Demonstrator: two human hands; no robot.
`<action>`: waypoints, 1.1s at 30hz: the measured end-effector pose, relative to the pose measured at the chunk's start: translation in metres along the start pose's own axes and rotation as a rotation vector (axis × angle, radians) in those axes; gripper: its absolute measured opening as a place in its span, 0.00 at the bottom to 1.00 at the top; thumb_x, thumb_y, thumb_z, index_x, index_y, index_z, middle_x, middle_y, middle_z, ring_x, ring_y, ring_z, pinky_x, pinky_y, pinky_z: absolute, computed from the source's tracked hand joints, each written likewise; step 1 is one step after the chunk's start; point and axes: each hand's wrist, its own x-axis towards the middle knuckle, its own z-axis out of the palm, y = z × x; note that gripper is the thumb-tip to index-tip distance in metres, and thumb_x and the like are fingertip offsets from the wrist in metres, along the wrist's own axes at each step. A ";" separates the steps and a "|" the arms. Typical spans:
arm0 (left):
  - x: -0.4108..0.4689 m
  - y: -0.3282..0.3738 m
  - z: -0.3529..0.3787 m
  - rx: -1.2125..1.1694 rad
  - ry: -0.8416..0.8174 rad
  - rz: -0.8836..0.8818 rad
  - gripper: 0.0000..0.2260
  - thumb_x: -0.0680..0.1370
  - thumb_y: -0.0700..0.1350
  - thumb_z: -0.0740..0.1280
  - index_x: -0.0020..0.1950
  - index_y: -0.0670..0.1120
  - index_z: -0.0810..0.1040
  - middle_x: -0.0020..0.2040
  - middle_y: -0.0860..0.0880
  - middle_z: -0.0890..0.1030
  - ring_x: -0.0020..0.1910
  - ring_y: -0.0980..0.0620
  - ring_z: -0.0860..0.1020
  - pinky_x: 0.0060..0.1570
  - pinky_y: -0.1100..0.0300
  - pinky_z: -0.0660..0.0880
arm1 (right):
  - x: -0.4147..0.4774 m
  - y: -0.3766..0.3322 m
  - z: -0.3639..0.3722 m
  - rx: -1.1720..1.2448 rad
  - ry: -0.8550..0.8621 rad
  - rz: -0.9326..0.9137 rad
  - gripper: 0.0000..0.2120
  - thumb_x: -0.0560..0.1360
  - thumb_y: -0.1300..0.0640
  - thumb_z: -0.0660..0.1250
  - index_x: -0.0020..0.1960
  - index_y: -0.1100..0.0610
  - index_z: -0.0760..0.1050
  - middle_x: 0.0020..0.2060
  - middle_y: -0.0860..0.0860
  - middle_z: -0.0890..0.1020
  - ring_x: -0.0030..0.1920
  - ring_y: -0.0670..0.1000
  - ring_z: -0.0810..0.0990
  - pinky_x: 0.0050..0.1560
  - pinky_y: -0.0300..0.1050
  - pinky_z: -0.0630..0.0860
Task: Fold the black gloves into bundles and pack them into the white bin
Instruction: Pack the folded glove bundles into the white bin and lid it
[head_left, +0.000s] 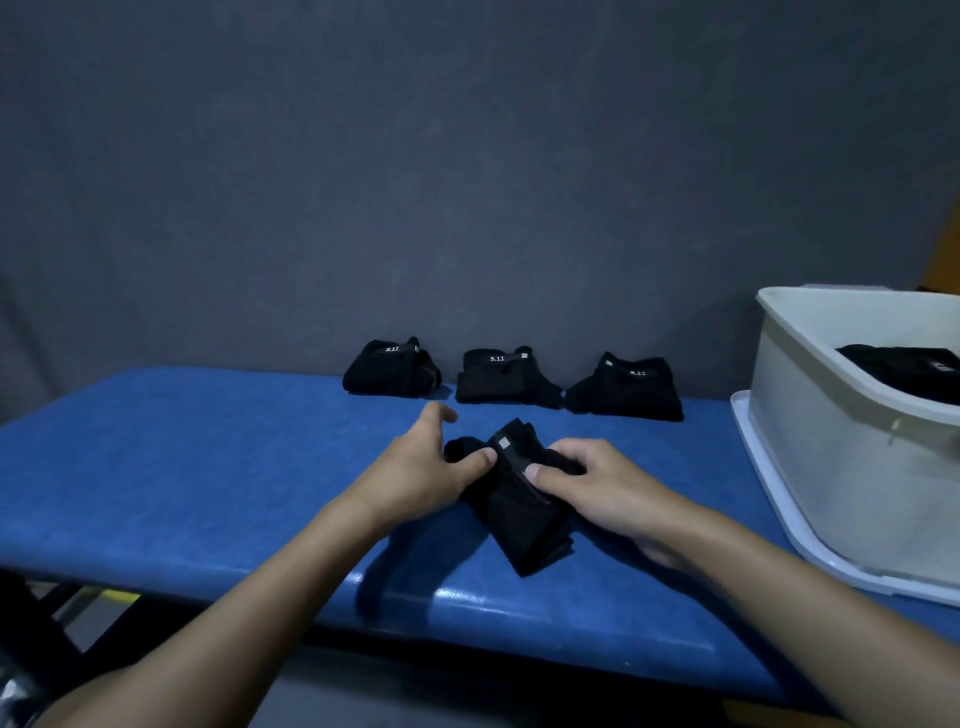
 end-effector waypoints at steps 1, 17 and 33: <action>-0.002 0.003 0.002 -0.098 0.009 0.012 0.25 0.76 0.57 0.71 0.67 0.54 0.64 0.46 0.43 0.81 0.39 0.49 0.81 0.47 0.49 0.82 | -0.001 0.000 0.000 0.017 -0.001 -0.007 0.09 0.76 0.51 0.69 0.42 0.56 0.78 0.35 0.47 0.79 0.37 0.44 0.76 0.42 0.39 0.71; -0.005 0.062 0.017 -0.853 0.063 0.256 0.28 0.68 0.39 0.78 0.63 0.53 0.71 0.56 0.39 0.80 0.51 0.45 0.82 0.55 0.38 0.79 | -0.016 -0.031 -0.041 0.315 0.029 -0.151 0.21 0.72 0.62 0.73 0.61 0.54 0.70 0.48 0.54 0.82 0.48 0.49 0.83 0.52 0.45 0.78; 0.024 0.219 0.032 -0.745 -0.021 0.534 0.32 0.64 0.47 0.78 0.63 0.50 0.68 0.55 0.38 0.80 0.50 0.43 0.84 0.48 0.48 0.82 | -0.074 -0.100 -0.171 0.002 0.315 -0.405 0.16 0.75 0.66 0.69 0.62 0.55 0.75 0.54 0.58 0.80 0.50 0.52 0.81 0.56 0.50 0.79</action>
